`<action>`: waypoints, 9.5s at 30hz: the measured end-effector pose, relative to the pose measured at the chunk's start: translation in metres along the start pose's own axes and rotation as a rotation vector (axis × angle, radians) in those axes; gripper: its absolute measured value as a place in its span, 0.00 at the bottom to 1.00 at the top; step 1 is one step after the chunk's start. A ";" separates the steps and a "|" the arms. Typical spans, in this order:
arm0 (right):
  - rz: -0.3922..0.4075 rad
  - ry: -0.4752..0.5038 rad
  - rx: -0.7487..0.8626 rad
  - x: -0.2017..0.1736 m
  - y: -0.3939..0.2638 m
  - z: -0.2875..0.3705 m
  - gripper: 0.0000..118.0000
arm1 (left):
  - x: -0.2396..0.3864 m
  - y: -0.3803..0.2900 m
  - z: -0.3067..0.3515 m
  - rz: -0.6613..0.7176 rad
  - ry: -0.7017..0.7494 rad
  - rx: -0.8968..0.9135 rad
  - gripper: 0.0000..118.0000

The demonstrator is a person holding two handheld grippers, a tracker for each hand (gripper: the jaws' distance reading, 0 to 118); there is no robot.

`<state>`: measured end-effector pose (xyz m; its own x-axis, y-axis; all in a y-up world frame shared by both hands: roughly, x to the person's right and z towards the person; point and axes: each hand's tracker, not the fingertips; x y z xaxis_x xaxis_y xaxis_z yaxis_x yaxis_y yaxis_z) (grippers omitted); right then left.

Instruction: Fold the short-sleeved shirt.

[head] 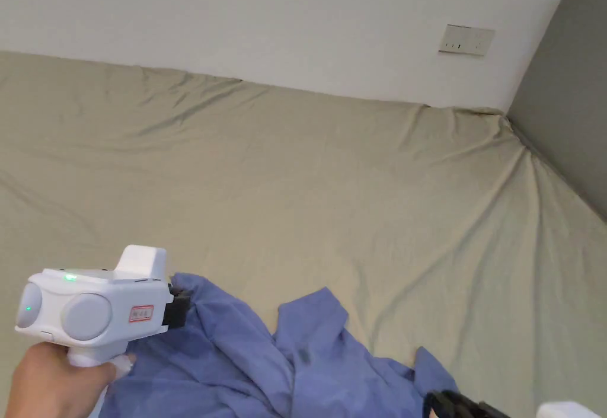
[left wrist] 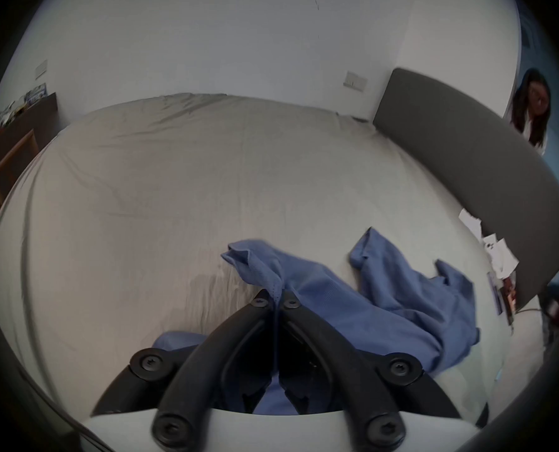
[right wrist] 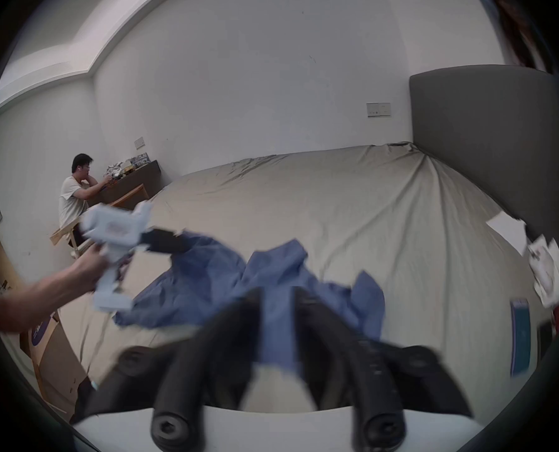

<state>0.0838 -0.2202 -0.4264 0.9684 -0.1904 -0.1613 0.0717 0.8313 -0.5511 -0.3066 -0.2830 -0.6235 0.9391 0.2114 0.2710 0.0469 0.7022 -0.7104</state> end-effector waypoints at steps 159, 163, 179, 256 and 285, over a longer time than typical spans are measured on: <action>0.134 -0.274 -0.139 0.001 -0.148 0.174 0.02 | -0.061 -0.231 0.246 0.001 0.196 0.082 0.01; 0.136 -0.275 -0.154 -0.003 -0.157 0.178 0.02 | -0.066 -0.242 0.248 0.065 0.185 0.065 0.01; 0.086 -0.339 0.022 -0.019 -0.115 0.200 0.99 | -0.033 -0.223 0.329 0.094 0.155 0.375 0.91; -0.180 -0.235 -0.426 0.132 0.123 -0.339 0.89 | -0.115 0.001 0.115 0.114 0.118 0.011 0.00; 0.215 -0.109 -0.128 0.021 0.214 -0.124 0.04 | -0.095 0.061 0.217 0.028 0.215 0.203 0.00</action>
<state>0.0897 -0.1110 -0.6494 0.9786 0.0464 -0.2005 -0.1624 0.7723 -0.6141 -0.4669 -0.1128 -0.5519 0.9906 0.0993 0.0937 -0.0291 0.8240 -0.5658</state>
